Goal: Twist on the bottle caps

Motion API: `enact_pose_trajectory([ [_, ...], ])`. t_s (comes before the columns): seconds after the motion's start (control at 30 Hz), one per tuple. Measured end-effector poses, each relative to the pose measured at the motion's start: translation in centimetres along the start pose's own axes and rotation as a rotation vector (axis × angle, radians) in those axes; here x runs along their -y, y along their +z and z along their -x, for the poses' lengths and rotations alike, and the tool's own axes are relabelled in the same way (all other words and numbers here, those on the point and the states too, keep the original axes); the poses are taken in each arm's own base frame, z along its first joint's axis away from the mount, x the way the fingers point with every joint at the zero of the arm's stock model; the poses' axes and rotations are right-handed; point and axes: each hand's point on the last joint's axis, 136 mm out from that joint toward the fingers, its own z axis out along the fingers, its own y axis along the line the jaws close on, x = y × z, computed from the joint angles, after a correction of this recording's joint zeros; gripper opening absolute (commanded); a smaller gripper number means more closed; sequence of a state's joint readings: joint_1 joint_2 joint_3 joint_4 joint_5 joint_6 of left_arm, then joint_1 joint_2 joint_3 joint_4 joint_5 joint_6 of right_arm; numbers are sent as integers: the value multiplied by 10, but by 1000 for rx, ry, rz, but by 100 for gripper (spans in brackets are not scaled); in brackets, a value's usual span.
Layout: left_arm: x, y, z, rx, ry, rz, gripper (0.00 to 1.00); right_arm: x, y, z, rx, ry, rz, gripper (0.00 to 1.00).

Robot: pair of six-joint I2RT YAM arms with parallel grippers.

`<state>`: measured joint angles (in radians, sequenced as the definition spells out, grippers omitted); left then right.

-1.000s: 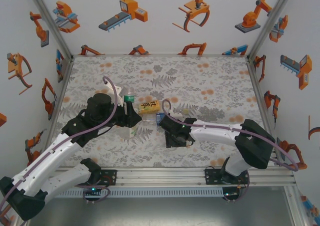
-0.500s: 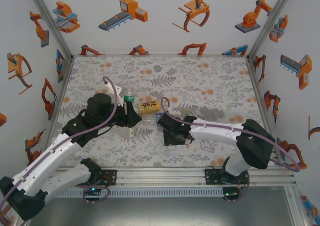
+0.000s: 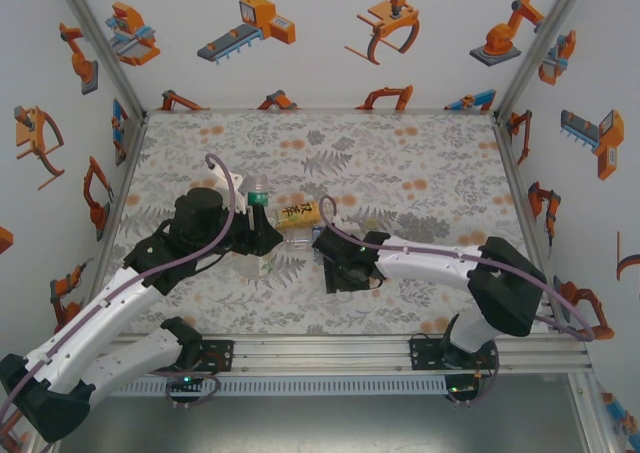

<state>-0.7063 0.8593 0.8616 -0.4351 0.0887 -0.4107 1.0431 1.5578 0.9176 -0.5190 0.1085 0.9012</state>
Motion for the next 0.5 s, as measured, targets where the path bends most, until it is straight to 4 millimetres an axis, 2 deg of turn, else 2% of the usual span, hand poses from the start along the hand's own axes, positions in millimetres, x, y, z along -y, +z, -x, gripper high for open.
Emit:
enact_pose_trajectory([
  [0.5, -1, 0, -1, -2, 0, 4, 0, 2, 10, -7, -37, -2, -18, 51],
])
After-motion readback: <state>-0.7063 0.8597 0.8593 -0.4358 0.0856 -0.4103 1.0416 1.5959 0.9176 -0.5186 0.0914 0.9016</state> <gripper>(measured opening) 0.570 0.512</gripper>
